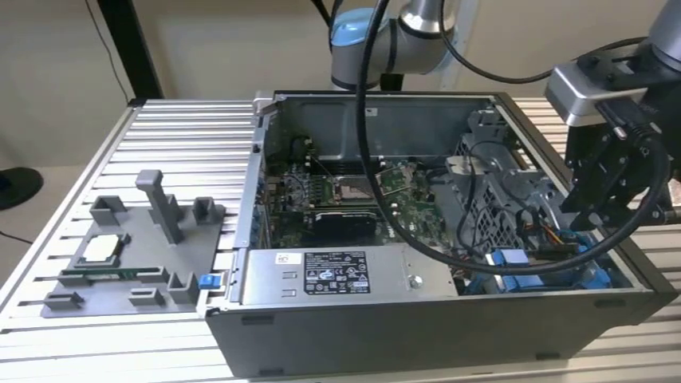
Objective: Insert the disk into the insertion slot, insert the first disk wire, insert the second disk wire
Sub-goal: 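Insert the second disk wire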
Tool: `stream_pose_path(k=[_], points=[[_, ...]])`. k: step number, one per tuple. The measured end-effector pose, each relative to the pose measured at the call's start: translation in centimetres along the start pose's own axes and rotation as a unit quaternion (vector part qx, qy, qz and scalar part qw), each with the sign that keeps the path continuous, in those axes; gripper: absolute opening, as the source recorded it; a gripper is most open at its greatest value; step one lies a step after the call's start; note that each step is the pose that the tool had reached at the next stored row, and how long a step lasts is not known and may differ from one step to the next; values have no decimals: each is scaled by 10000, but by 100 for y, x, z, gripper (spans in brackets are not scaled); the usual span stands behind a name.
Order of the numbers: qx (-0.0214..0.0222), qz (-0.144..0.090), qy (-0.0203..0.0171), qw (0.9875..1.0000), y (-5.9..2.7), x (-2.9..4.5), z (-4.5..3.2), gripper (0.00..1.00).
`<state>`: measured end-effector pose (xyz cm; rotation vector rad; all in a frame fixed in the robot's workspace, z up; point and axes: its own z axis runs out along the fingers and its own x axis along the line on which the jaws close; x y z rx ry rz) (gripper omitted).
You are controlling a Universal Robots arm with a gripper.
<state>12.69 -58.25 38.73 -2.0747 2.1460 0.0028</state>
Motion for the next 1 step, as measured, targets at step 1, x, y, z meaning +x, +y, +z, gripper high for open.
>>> stream_pose_path(k=[1], points=[[0, 0, 0, 10000, 0, 0, 0, 100]])
